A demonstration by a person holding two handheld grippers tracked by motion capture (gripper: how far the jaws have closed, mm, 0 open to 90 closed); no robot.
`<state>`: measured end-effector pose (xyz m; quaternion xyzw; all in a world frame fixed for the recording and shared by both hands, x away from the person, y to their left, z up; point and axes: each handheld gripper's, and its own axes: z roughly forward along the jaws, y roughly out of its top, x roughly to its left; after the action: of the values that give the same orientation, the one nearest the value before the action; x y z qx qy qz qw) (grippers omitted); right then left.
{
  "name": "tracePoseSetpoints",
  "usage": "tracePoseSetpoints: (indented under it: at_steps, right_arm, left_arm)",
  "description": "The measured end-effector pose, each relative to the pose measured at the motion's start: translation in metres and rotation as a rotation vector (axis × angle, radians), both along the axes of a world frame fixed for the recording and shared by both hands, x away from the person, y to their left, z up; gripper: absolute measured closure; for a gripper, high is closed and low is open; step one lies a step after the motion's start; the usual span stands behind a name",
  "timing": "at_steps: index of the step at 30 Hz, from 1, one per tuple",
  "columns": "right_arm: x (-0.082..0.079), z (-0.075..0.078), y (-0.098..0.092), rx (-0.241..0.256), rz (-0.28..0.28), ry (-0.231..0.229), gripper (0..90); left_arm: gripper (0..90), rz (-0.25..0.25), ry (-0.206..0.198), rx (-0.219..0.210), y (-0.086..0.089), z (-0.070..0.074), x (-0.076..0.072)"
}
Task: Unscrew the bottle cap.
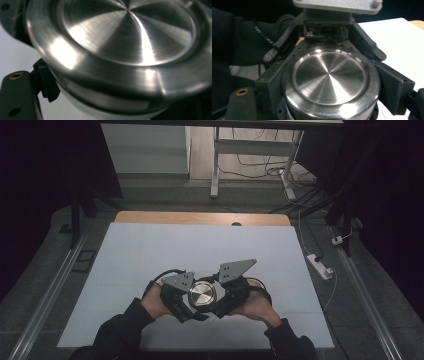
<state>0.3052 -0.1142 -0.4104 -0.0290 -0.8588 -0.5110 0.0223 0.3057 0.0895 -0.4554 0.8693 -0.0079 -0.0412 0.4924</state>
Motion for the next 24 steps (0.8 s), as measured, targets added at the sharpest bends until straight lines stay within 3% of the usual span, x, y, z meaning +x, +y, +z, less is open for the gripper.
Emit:
tracePoseSetpoints:
  at_steps: [8,11,14,15,18,20,22,24]
  right_arm:
    - [0.0,-0.004,-0.002,0.032,0.152,0.051,18.6]
    - [0.002,-0.006,-0.002,0.037,0.161,0.074,18.0]
    - [0.005,-0.005,-0.004,0.086,0.104,0.115,4.4]
    - [0.006,-0.002,-0.005,0.085,0.071,0.108,2.0]
    - [0.008,0.007,-0.011,0.057,-0.067,0.062,0.0]
    - [0.008,0.011,-0.012,0.007,-0.232,0.008,0.0]
    - [0.007,0.011,-0.01,-0.023,-0.343,-0.027,0.8]
    - [0.006,0.007,-0.006,-0.029,-0.388,-0.029,3.7]
  left_arm:
    - [14.9,-0.136,0.018,-0.024,-0.003,-0.003,-0.004]
    - [14.9,-0.108,0.012,-0.028,-0.004,-0.004,-0.004]
    - [14.9,-0.032,0.003,-0.017,-0.002,-0.005,0.0]
    - [14.9,0.001,0.002,-0.012,-0.001,-0.005,0.002]
    - [14.9,0.136,-0.003,0.01,0.002,-0.007,0.008]
    - [14.9,0.233,-0.01,0.028,0.002,-0.007,0.01]
    - [14.9,0.32,-0.01,0.045,0.0,-0.007,0.011]
    - [14.9,0.366,-0.005,0.043,-0.001,-0.007,0.011]
